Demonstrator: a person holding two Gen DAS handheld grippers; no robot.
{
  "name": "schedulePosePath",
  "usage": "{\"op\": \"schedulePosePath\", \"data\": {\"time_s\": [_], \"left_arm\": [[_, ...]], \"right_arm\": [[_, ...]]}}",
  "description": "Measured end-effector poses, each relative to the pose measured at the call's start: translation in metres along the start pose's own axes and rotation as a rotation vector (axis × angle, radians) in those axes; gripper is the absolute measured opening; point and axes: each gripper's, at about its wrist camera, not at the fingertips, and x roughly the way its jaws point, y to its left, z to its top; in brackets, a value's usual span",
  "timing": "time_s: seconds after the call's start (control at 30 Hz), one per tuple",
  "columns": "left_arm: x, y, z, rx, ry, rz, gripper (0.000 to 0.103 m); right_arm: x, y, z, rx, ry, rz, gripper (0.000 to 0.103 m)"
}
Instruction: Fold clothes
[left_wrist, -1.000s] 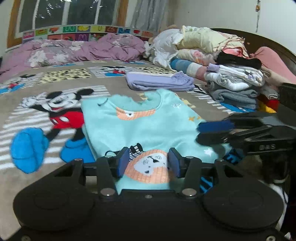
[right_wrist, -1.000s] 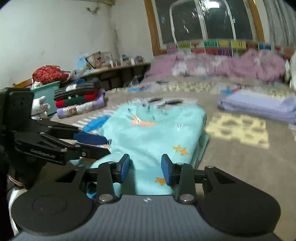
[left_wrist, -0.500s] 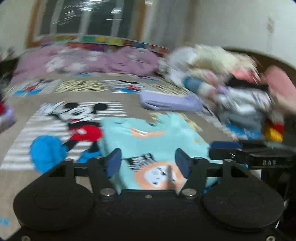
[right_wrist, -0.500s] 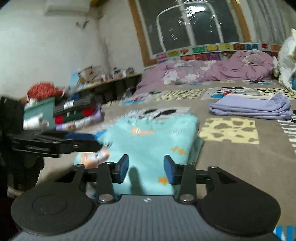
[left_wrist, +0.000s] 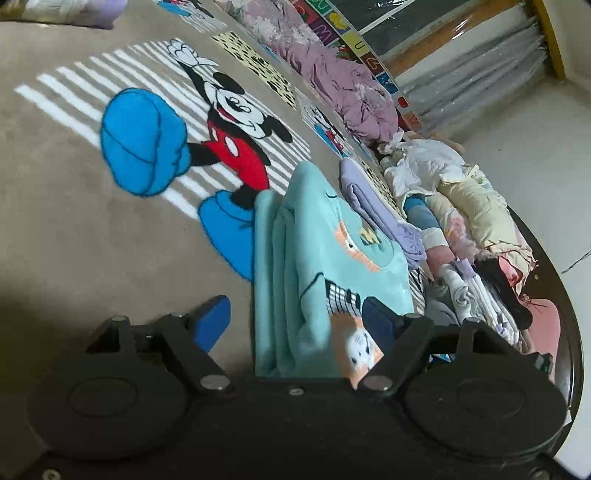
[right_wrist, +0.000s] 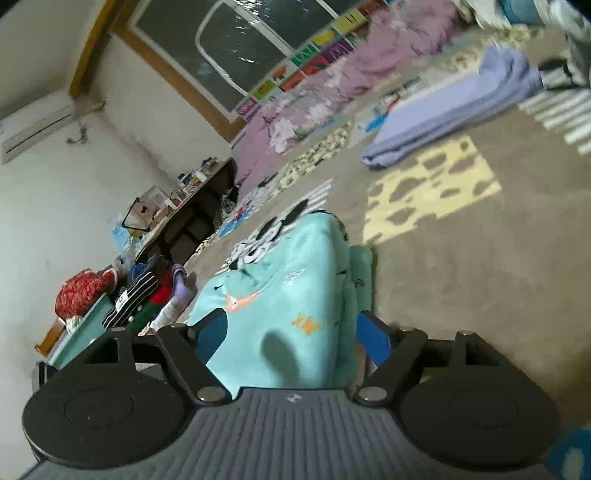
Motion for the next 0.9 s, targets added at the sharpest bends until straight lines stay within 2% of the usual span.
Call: {"op": "schedulePosePath", "data": {"time_s": [0.2,0.4,0.43,0.5,0.53,0.57,0.6,0.63,0.73,0.9], "left_arm": [[0.025,-0.008,0.008,0.007,0.004,-0.019,0.077],[0.04,-0.018,0.005,0.042,0.017,-0.011,0.077],[0.041,-0.018,0.004,0.043,0.019,-0.011,0.075],[0.041,-0.017,0.005,0.029,0.021,-0.022,0.063],[0.041,-0.015,0.004,0.008,0.023,-0.035,0.049],[0.039,-0.012,0.004,-0.017,0.022,-0.049,0.043],[0.038,-0.009,0.003,-0.042,0.02,-0.062,0.042],[0.036,-0.006,0.003,-0.066,0.018,-0.075,0.039],[0.026,-0.001,0.002,-0.138,0.013,-0.116,0.037],[-0.007,0.003,0.002,-0.22,-0.013,-0.153,0.037]], "right_arm": [[0.024,-0.015,0.006,0.056,0.066,-0.015,0.077],[0.023,-0.014,0.001,0.084,0.103,0.02,0.077],[0.023,-0.011,-0.002,0.072,0.096,0.011,0.074],[0.023,-0.008,-0.007,0.064,0.067,0.006,0.064],[0.023,-0.007,-0.009,0.061,0.052,0.004,0.058],[0.023,-0.006,-0.011,0.051,0.048,0.006,0.056],[0.023,-0.005,-0.012,0.045,0.048,0.003,0.053],[0.022,-0.006,-0.011,0.056,0.048,0.014,0.046],[0.015,-0.019,-0.01,0.221,0.025,0.078,0.04],[0.006,-0.018,-0.021,0.415,-0.036,0.177,0.036]]}}
